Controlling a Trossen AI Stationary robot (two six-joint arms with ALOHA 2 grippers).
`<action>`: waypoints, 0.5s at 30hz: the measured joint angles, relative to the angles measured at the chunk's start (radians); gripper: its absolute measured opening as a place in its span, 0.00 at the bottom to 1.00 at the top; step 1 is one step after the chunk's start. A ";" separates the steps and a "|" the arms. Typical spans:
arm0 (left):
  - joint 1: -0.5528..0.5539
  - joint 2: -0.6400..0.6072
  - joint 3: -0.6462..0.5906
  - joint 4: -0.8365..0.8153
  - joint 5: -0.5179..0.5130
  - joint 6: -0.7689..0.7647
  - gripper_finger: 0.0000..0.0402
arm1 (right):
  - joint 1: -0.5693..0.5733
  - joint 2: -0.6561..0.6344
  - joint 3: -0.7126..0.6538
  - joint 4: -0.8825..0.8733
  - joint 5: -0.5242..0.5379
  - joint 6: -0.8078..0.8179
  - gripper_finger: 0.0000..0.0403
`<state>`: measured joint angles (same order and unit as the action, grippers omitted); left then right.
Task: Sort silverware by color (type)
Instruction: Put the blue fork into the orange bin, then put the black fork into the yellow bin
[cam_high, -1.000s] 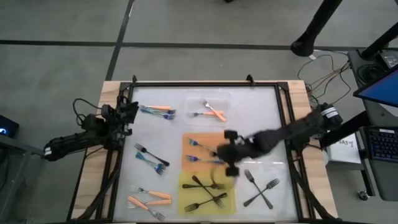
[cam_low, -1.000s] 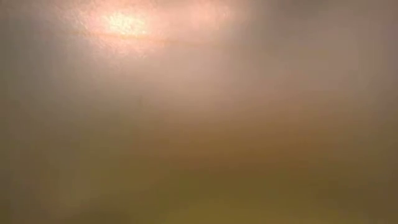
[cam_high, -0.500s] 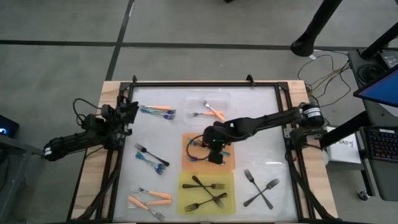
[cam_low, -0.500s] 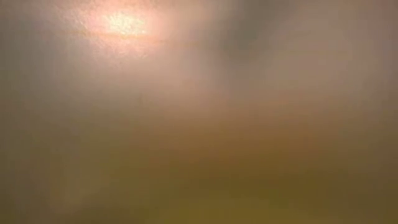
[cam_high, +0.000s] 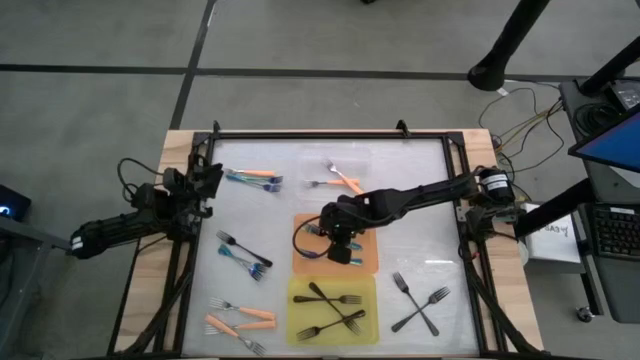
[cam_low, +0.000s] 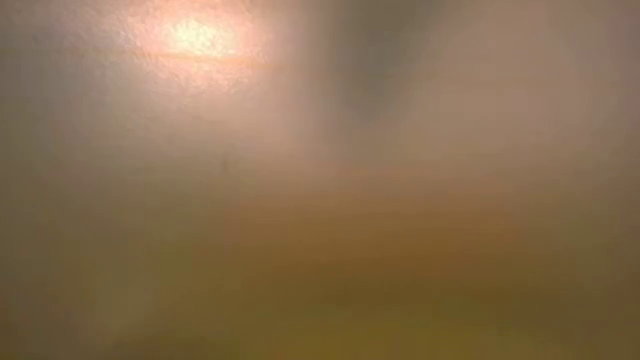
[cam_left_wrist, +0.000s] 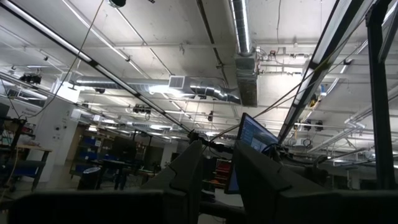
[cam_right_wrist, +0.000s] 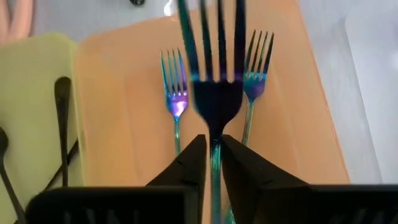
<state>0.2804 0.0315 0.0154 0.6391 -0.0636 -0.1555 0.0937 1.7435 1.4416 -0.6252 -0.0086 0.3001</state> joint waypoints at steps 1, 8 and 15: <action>0.000 0.000 0.000 0.000 0.000 0.000 0.19 | 0.000 0.000 0.001 0.000 0.000 0.003 0.13; 0.000 0.000 0.000 -0.008 0.000 0.000 0.19 | 0.000 0.000 0.028 -0.070 -0.001 0.104 0.23; 0.000 0.000 0.000 -0.008 0.000 0.000 0.19 | 0.049 -0.010 0.090 -0.421 0.003 0.289 0.23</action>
<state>0.2805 0.0315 0.0154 0.6315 -0.0636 -0.1555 0.1426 1.7336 1.5318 -1.0460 -0.0054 0.5886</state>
